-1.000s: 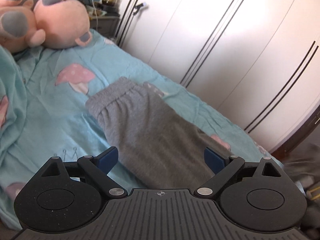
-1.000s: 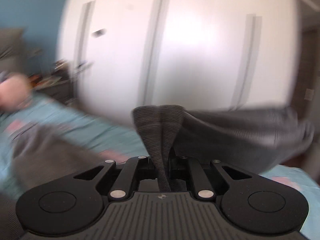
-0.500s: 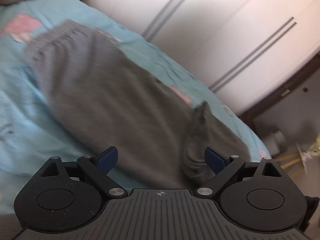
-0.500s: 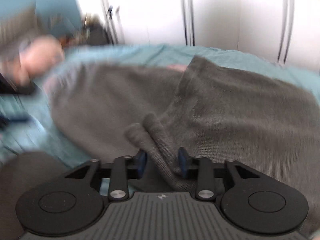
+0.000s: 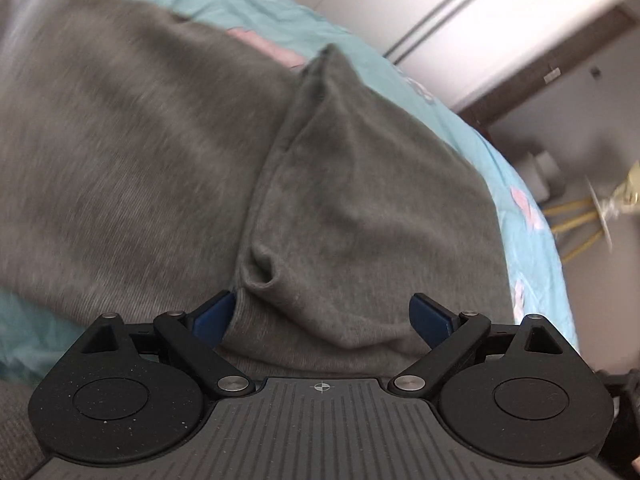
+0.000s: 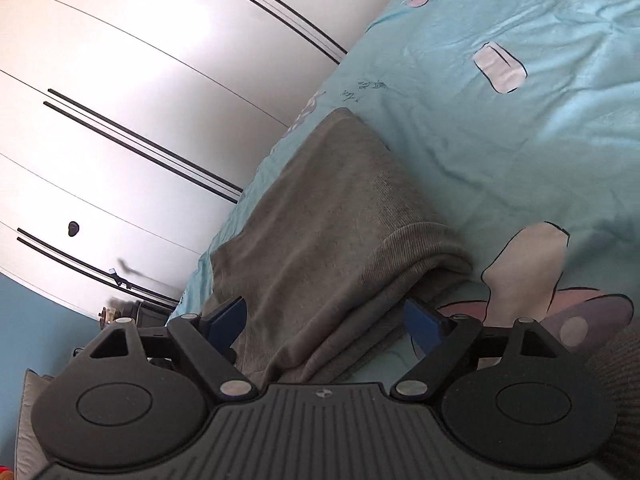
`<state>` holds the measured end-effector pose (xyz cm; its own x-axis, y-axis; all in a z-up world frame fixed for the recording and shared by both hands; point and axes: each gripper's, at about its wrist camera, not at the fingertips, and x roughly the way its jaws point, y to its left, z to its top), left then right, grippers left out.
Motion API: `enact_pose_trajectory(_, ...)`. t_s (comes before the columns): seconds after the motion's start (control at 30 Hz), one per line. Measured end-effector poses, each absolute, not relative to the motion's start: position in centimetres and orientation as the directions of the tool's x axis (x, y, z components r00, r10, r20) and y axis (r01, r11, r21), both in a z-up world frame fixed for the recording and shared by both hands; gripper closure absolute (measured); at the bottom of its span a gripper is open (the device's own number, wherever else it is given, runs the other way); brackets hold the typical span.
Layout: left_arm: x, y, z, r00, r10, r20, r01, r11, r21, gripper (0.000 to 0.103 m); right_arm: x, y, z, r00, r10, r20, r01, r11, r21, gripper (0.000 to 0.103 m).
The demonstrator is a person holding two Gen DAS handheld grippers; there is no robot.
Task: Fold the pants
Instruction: 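Lay the hem down with the right gripper while the left gripper grasps the folded fabric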
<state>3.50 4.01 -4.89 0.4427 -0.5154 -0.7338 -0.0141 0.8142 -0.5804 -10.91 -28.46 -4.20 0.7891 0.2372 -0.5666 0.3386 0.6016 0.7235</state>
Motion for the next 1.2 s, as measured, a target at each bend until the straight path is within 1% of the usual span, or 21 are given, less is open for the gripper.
enact_pose_trajectory(0.1, 3.4, 4.9, -5.5, 0.457, -0.565, -0.687, -0.034, 0.761, -0.648, 0.007, -9.8, -28.2, -4.9, 0.79, 0.212, -0.576, 0.365, 0.592, 0.719, 0.019)
enact_pose_trajectory(0.13, 3.3, 5.3, -5.4, 0.459, -0.563, -0.687, -0.039, 0.76, -0.649, 0.009, -9.9, -28.9, -5.1, 0.782, 0.209, -0.587, 0.387, 0.576, 0.72, 0.031)
enact_pose_trajectory(0.17, 3.1, 5.2, -5.4, 0.464, -0.557, -0.688, -0.039, 0.763, -0.645, 0.01, -9.6, -29.1, -5.7, 0.766, 0.205, -0.609, 0.42, 0.556, 0.717, 0.04)
enact_pose_trajectory(0.2, 2.9, 5.1, -5.3, 0.469, -0.555, -0.687, -0.032, 0.767, -0.641, 0.01, -9.3, -29.3, -6.4, 0.752, 0.199, -0.629, 0.456, 0.531, 0.714, 0.059)
enact_pose_trajectory(0.23, 2.8, 4.8, -5.2, 0.472, -0.556, -0.684, -0.018, 0.77, -0.638, 0.014, -9.0, -29.7, -7.2, 0.75, 0.196, -0.632, 0.477, 0.502, 0.722, 0.066)
enact_pose_trajectory(0.3, 2.7, 4.5, -5.1, 0.47, -0.571, -0.673, 0.02, 0.769, -0.639, 0.019, -9.2, -30.5, -8.0, 0.771, 0.192, -0.607, 0.495, 0.418, 0.761, 0.069)
enact_pose_trajectory(0.37, 2.9, 4.2, -5.1, 0.462, -0.572, -0.678, 0.038, 0.777, -0.629, 0.02, -9.6, -31.3, -8.2, 0.79, 0.184, -0.584, 0.496, 0.368, 0.786, 0.069)
enact_pose_trajectory(0.43, 3.3, 3.7, -5.5, 0.448, -0.546, -0.708, 0.027, 0.799, -0.6, 0.02, -9.6, -31.4, -8.4, 0.788, 0.18, -0.589, 0.504, 0.361, 0.785, 0.069)
enact_pose_trajectory(0.5, 3.4, 3.2, -5.5, 0.437, -0.518, -0.735, 0.017, 0.822, -0.57, 0.021, -9.2, -31.3, -8.5, 0.783, 0.177, -0.596, 0.507, 0.373, 0.777, 0.069)
enact_pose_trajectory(0.57, 3.2, 2.8, -5.4, 0.449, -0.499, -0.741, 0.022, 0.836, -0.549, 0.024, -8.7, -31.2, -8.6, 0.781, 0.176, -0.599, 0.504, 0.389, 0.771, 0.069)
enact_pose_trajectory(0.6, 3.0, 2.8, -5.2, 0.463, -0.481, -0.744, 0.022, 0.846, -0.533, 0.03, -8.6, -31.2, -8.6, 0.78, 0.174, -0.601, 0.502, 0.4, 0.767, 0.069)
enact_pose_trajectory(0.63, 2.7, 2.7, -5.0, 0.476, -0.467, -0.745, 0.023, 0.853, -0.521, 0.031, -8.5, -31.1, -8.4, 0.777, 0.17, -0.606, 0.5, 0.418, 0.758, 0.075)
enact_pose_trajectory(0.67, 2.6, 2.7, -4.9, 0.483, -0.459, -0.746, 0.023, 0.858, -0.513, 0.031, -8.4, -31.0, -8.4, 0.774, 0.17, -0.609, 0.494, 0.438, 0.751, 0.079)
enact_pose_trajectory(0.7, 2.5, 2.7, -4.8, 0.489, -0.452, -0.746, 0.019, 0.861, -0.509, 0.034, -8.4, -31.1, -8.2, 0.77, 0.172, -0.614, 0.492, 0.453, 0.744, 0.083)
enact_pose_trajectory(0.77, 2.4, 2.7, -4.8, 0.49, -0.438, -0.754, 0.013, 0.868, -0.496, 0.038, -8.2, -30.8, -8.1, 0.763, 0.171, -0.623, 0.489, 0.477, 0.73, 0.083)
enact_pose_trajectory(0.93, 2.3, 2.6, -4.6, 0.489, -0.42, -0.765, 0.025, 0.883, -0.469, 0.04, -7.3, -30.7, -8.2, 0.75, 0.155, -0.643, 0.494, 0.516, 0.7, 0.083)
enact_pose_trajectory(1.0, 2.2, 2.6, -4.4, 0.488, -0.419, -0.766, 0.022, 0.883, -0.469, 0.04, -7.0, -30.5, -8.2, 0.742, 0.149, -0.654, 0.496, 0.535, 0.684, 0.083)
enact_pose_trajectory(1.07, 2.2, 2.8, -4.4, 0.49, -0.426, -0.761, 0.005, 0.874, -0.486, 0.044, -6.9, -30.5, -8.3, 0.739, 0.144, -0.658, 0.498, 0.541, 0.678, 0.084)
enact_pose_trajectory(1.1, 2.3, 3.0, -4.6, 0.49, -0.433, -0.757, -0.011, 0.865, -0.502, 0.048, -6.7, -30.6, -8.5, 0.737, 0.144, -0.66, 0.498, 0.545, 0.675, 0.084)
enact_pose_trajectory(1.13, 2.4, 3.3, -4.8, 0.49, -0.441, -0.752, -0.03, 0.854, -0.52, 0.054, -6.7, -30.7, -8.5, 0.737, 0.145, -0.661, 0.498, 0.544, 0.675, 0.084)
enact_pose_trajectory(1.2, 2.5, 4.2, -5.0, 0.493, -0.462, -0.738, -0.066, 0.825, -0.561, 0.059, -7.0, -30.9, -8.4, 0.738, 0.154, -0.657, 0.5, 0.53, 0.685, 0.084)
